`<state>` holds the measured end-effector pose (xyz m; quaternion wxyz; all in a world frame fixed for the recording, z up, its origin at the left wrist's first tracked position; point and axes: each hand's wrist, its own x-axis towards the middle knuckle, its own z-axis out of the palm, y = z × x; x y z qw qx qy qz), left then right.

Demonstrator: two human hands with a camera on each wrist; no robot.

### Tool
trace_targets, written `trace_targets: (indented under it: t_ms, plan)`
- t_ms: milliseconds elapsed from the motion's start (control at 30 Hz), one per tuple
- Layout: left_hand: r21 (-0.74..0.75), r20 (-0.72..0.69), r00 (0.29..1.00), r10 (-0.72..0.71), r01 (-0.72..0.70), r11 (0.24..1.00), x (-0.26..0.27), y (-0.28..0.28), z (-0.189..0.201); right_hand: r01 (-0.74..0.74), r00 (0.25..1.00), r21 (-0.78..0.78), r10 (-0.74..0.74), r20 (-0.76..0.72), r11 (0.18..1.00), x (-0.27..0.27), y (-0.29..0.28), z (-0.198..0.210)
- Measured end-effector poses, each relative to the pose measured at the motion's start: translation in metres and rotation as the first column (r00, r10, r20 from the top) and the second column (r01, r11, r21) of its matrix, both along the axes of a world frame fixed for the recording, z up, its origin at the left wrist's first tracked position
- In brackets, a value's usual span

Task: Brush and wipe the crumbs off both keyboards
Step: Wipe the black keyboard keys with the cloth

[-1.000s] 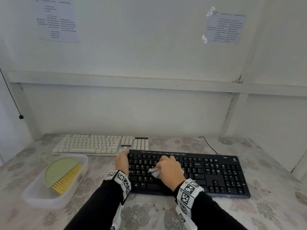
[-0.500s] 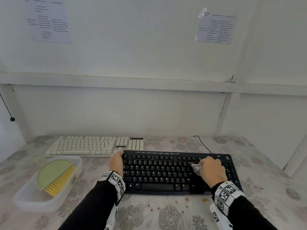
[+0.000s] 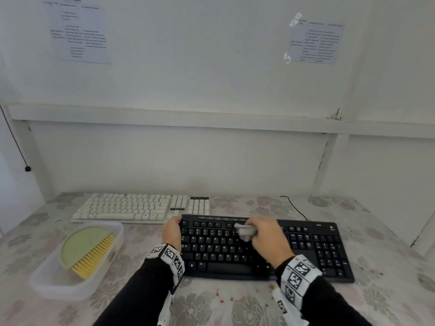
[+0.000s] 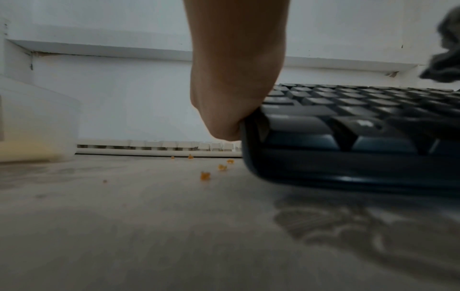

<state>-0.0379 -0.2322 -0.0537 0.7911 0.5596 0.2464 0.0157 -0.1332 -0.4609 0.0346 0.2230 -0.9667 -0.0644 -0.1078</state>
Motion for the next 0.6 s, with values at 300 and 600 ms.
trace_targets:
  t_ms: [300,600]
  plan:
    - [-0.086,0.021,1.0,-0.018,0.02,0.996,-0.023,-0.005,0.027,-0.433,0.9,-0.221,0.407,-0.158,0.874,0.008,0.109,-0.017]
    - [-0.112,0.058,0.996,-0.061,0.067,0.991,-0.028,-0.008,0.031,-0.397,0.916,-0.362,0.337,-0.219,0.843,0.003,0.104,-0.022]
